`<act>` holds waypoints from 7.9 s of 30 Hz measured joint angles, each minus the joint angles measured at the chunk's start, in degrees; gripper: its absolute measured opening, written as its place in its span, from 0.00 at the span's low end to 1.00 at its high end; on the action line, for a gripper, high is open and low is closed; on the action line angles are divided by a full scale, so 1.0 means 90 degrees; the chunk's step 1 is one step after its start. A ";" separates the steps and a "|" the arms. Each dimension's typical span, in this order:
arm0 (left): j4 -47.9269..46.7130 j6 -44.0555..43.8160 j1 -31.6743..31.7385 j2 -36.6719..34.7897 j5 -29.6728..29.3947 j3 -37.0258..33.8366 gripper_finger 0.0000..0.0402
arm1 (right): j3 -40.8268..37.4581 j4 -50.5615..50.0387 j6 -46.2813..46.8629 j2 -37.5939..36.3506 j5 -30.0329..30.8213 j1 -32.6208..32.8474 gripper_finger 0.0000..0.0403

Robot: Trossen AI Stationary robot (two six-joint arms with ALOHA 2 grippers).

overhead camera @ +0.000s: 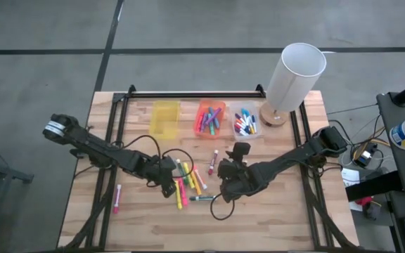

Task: Pick & Place Markers
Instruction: Put the left yellow highlighter into the orange bin

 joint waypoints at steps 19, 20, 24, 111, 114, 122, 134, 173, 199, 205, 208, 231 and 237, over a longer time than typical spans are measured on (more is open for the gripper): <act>0.0269 0.0086 0.0000 0.0000 0.0002 0.0019 0.45 | 0.0000 -0.0044 -0.0461 0.0002 0.0043 0.0002 0.37; 0.0266 0.0118 0.0000 0.0000 0.0002 0.0019 0.45 | 0.0000 -0.0044 -0.0553 0.0000 0.0043 0.0002 0.37; 0.0266 0.0335 0.0000 0.0000 0.0000 0.0019 0.45 | 0.0000 -0.0044 -0.0957 0.0000 0.0053 -0.0062 0.37; 0.0751 0.3636 0.0851 -0.0664 0.1207 0.0097 0.45 | -0.0459 0.1249 -0.2664 -0.0736 -0.3342 -0.2128 0.32; 0.0806 0.3629 0.0773 -0.0491 0.1211 0.0095 0.45 | -0.0459 0.1131 -0.2557 -0.0736 -0.3369 -0.2011 0.32; 0.0858 0.4331 0.0171 0.0149 0.1232 0.0096 0.45 | -0.0464 0.1149 -0.2486 -0.0736 -0.3364 -0.1894 0.32; 0.1075 0.5973 -0.0318 0.1123 0.0871 0.0194 0.45 | -0.0464 0.1325 -0.2300 -0.0736 -0.3347 -0.1894 0.32; 0.0943 0.3139 -0.0366 0.0841 0.0740 0.0420 0.13 | -0.0464 0.1277 -0.2055 -0.0736 -0.3352 -0.1775 0.32; 0.2121 0.2720 0.2153 -0.0670 -0.0705 0.0430 0.14 | -0.0464 0.1098 -0.1737 -0.0802 -0.3342 -0.1218 0.32; 0.3109 0.2863 0.2930 -0.0619 -0.0231 0.0430 0.14 | -0.0464 0.1120 -0.1688 -0.0804 -0.3343 -0.1103 0.32; 0.3487 0.2911 0.3228 -0.0540 -0.0107 0.0430 0.14 | -0.0469 0.1150 -0.1684 -0.0804 -0.3340 -0.1053 0.32; 0.5517 0.3115 0.4758 0.2103 0.0271 0.1105 0.14 | -0.0470 0.1333 -0.1660 -0.0806 -0.3330 -0.1017 0.32; 0.5552 0.3089 0.4892 0.2745 0.0370 0.1487 0.14 | -0.0489 0.1339 -0.1661 -0.0806 -0.3337 -0.1008 0.32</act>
